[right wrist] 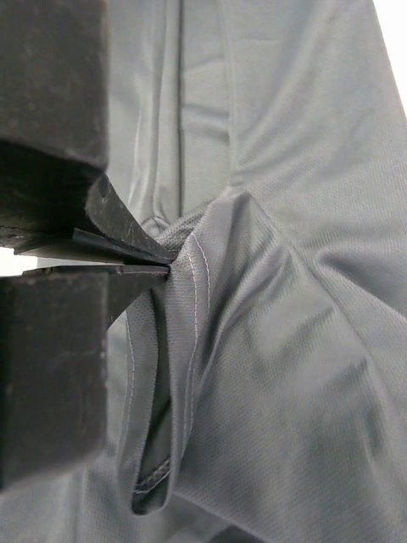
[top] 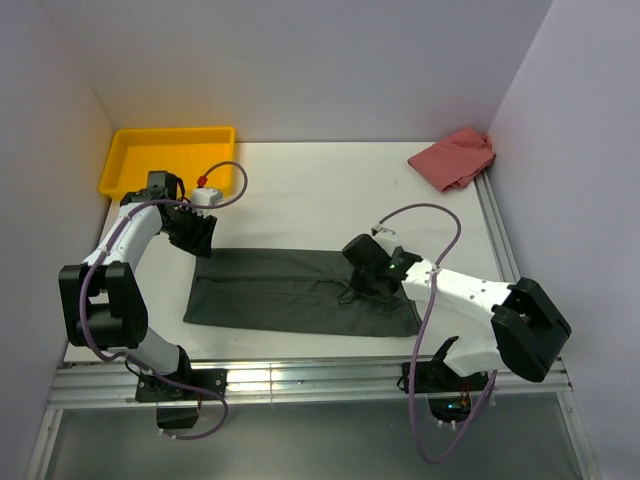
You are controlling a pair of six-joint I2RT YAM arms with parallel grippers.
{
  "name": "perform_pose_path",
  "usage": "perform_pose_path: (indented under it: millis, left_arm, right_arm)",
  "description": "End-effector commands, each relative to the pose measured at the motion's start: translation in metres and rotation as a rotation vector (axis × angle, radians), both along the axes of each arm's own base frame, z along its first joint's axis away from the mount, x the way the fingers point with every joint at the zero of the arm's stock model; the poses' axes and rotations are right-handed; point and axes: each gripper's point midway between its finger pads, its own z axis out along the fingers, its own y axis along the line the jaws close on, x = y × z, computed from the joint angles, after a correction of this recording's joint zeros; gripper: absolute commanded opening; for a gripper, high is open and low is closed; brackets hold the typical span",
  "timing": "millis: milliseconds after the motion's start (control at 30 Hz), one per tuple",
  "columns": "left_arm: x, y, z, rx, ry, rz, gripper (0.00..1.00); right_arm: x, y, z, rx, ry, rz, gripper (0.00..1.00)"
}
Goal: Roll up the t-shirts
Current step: Fold the tshirt
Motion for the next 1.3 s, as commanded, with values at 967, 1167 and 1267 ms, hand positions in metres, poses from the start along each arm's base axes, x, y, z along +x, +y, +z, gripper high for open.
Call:
perform_pose_path:
  millis: [967, 1167, 1267]
  left_arm:
    - [-0.004, 0.003, -0.015, 0.013, 0.015, 0.002, 0.52]
    - [-0.004, 0.004, -0.016, 0.016, 0.016, 0.006, 0.52]
    - [-0.004, 0.003, -0.017, 0.015, 0.019, 0.004, 0.52]
  right_arm:
    - [-0.026, 0.031, -0.03, -0.001, 0.033, 0.065, 0.44]
    - [-0.03, 0.026, -0.024, 0.001, 0.016, 0.05, 0.48]
    - [-0.032, 0.025, -0.016, 0.026, -0.002, 0.045, 0.5]
